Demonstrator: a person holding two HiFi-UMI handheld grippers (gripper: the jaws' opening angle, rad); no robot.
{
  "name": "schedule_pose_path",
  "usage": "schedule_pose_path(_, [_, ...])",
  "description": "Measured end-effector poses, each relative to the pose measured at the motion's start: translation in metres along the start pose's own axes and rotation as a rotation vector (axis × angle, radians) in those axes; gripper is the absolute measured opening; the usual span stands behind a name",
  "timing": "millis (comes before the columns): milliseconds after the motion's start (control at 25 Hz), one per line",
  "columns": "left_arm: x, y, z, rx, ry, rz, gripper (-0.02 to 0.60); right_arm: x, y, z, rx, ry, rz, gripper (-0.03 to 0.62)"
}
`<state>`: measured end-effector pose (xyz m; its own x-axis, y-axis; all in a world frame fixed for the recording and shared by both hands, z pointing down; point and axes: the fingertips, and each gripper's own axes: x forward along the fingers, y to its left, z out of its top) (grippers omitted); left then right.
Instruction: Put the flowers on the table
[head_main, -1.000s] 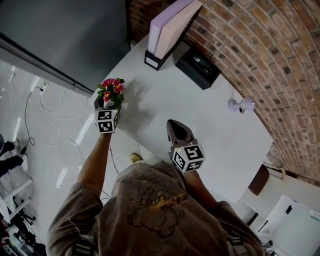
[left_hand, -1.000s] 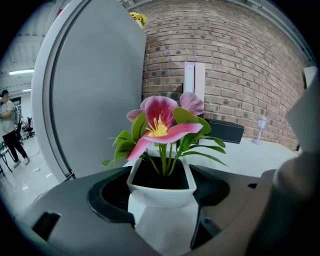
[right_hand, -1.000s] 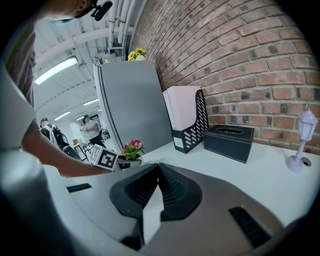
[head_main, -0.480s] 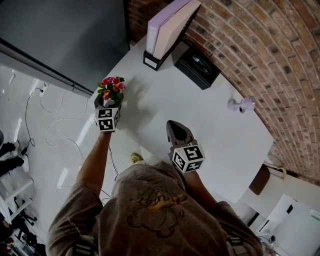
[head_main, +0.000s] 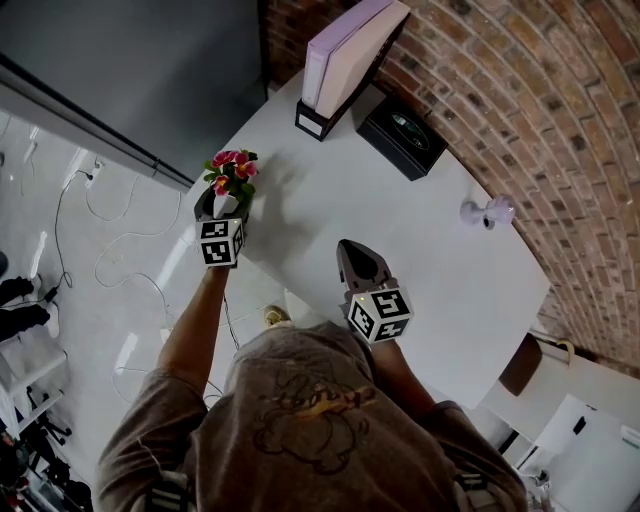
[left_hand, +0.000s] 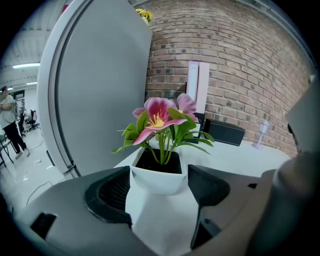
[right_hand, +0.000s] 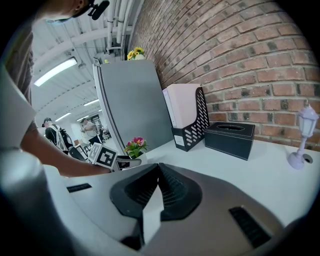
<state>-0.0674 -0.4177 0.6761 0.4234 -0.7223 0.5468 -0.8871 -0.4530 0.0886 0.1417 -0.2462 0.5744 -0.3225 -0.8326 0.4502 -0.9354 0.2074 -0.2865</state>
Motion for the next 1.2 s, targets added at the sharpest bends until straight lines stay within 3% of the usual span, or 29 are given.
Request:
schedule_pose_path(320, [-0.040, -0.003, -0.003, -0.033, -0.011, -0.025, 0.362, 0.001, 0.018, 0.002, -0.028, -0.009, 0.035, 0.003])
schedule_pose_path(1200, [-0.192, -0.015, 0.042, -0.144, -0.214, -0.101, 0.362, -0.017, 0.064, 0.017, -0.085, -0.094, 0.064, 0.003])
